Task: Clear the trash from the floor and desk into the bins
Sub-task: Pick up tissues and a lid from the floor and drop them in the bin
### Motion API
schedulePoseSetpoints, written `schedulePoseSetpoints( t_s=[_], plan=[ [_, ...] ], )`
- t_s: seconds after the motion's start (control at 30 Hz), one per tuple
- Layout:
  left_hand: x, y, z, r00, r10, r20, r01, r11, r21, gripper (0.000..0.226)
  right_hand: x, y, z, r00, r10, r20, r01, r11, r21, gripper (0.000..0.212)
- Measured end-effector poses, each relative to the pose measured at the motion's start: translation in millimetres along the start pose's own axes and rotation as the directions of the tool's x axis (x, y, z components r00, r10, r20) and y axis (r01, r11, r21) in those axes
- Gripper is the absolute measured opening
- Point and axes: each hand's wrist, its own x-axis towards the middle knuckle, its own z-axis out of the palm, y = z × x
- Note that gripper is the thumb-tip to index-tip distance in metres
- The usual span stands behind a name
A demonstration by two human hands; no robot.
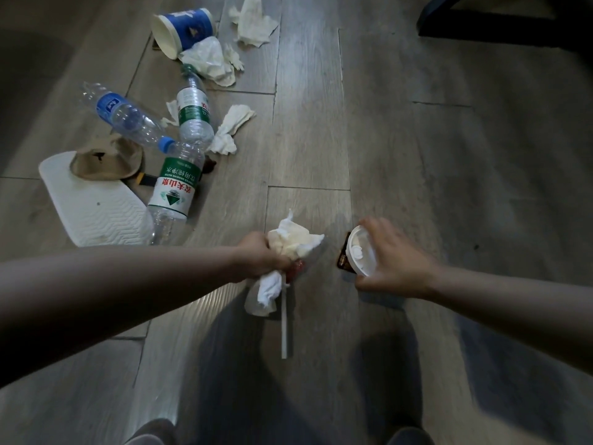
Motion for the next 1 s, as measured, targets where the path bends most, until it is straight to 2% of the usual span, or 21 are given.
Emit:
schedulePoseSetpoints(
  t_s=[0.17,0.4,0.53,0.6,0.7,0.77,0.9,1.0],
  plan=[
    [-5,4,-14,1.000,-0.008,-0.021,0.007,0.999,-0.045,0.021,0,0,1,1.000,0.014,0.008,-0.014,1.000,0.003,0.099],
    [-13,6,-23,1.000,0.023,0.004,-0.022,0.995,-0.096,0.015,10,-7,5,0.999,0.041,0.014,-0.042,0.998,0.053,0.090],
    [-15,17,-39,0.999,0.041,0.035,-0.035,0.986,-0.165,0.013,23,-18,-2,0.995,0.098,0.030,-0.101,0.984,0.150,0.095],
    [-14,23,-51,0.999,0.042,0.031,-0.035,0.979,-0.200,0.012,34,-25,-10,0.993,0.115,0.013,-0.115,0.971,0.210,0.091],
    [-17,33,-65,1.000,0.022,0.018,-0.017,0.968,-0.251,0.016,49,-38,-27,0.983,0.166,-0.083,-0.122,0.916,0.382,0.076],
    [-20,39,-71,1.000,0.026,-0.015,-0.029,0.955,-0.295,0.022,54,-48,-39,0.964,0.234,-0.124,-0.148,0.865,0.480,0.074],
    [-51,50,-74,0.994,-0.070,-0.082,0.029,0.907,-0.421,0.022,31,-69,-59,0.930,0.348,-0.120,-0.225,0.795,0.563,0.076],
    [-100,64,-81,0.986,-0.118,-0.115,0.055,0.895,-0.442,0.021,-2,-94,-85,0.903,0.421,-0.082,-0.296,0.751,0.590,0.075]
  ],
)
